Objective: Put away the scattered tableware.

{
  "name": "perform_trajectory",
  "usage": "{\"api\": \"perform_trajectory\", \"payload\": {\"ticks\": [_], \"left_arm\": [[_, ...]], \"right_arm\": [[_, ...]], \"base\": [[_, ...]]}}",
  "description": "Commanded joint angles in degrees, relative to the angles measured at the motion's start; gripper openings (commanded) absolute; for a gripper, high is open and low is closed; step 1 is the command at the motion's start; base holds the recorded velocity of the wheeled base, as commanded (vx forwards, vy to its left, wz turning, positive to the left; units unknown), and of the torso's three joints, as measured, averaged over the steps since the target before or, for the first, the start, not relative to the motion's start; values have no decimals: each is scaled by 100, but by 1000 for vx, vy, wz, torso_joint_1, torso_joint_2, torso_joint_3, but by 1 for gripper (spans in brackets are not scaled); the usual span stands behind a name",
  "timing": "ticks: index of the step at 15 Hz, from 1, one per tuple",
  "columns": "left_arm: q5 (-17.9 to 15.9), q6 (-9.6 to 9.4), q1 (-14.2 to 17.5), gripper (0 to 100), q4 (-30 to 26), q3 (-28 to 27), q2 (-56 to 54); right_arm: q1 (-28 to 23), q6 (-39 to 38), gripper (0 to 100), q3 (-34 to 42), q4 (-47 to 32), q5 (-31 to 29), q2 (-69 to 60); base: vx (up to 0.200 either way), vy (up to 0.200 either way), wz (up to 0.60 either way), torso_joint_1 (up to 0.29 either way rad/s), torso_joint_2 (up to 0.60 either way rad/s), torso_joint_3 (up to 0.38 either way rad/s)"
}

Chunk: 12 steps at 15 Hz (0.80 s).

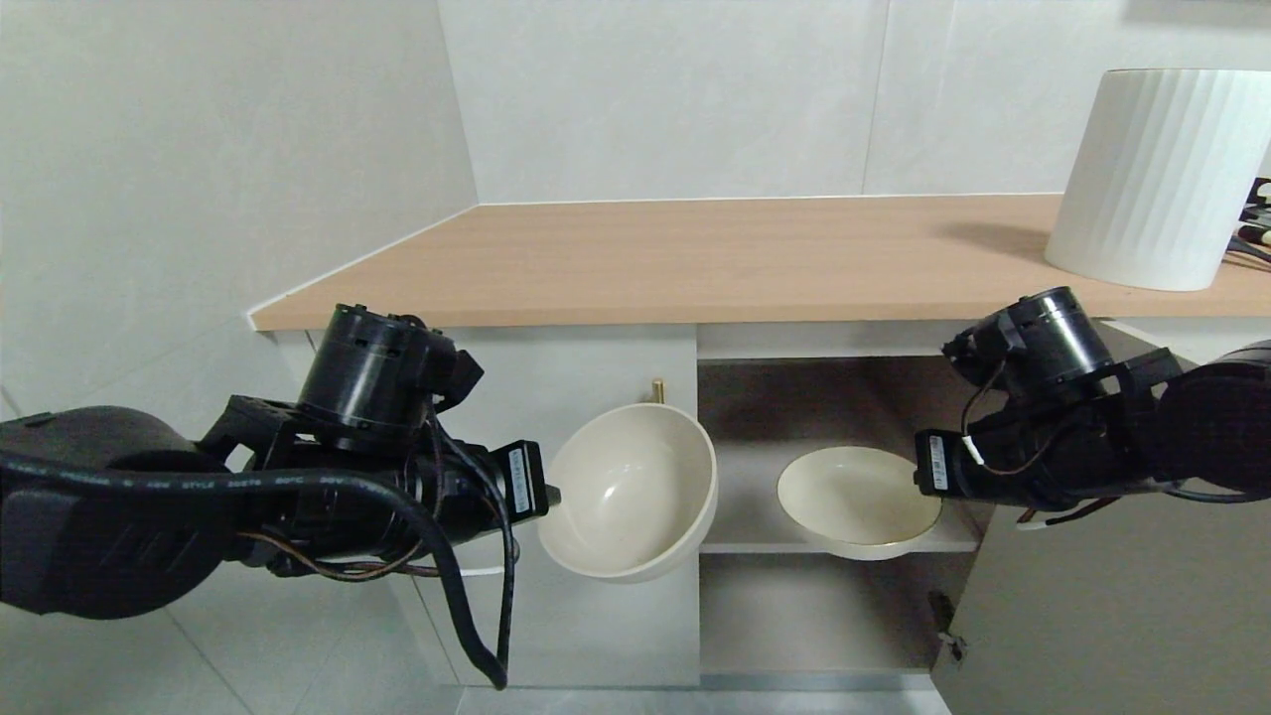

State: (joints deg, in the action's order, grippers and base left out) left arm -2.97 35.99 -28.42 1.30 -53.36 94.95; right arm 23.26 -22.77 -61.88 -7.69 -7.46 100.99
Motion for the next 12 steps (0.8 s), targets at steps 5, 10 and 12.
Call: {"api": "perform_trajectory", "payload": {"ticks": [5, 10, 12], "left_arm": [[-1, 5, 3, 0, 10, -8, 85], [-1, 5, 3, 0, 1, -8, 94], [-1, 14, 3, 0, 1, -8, 138]], "right_arm": [[-58, -263, 0, -61, 1666, -63, 2153], [-410, -342, 0, -641, 2712, -537, 3507], [-445, -351, 0, -861, 2729, -616, 3885]], "base": [[0, 0, 0, 0, 0, 0], [0, 0, 0, 0, 0, 0], [0, 0, 0, 0, 0, 0]]}}
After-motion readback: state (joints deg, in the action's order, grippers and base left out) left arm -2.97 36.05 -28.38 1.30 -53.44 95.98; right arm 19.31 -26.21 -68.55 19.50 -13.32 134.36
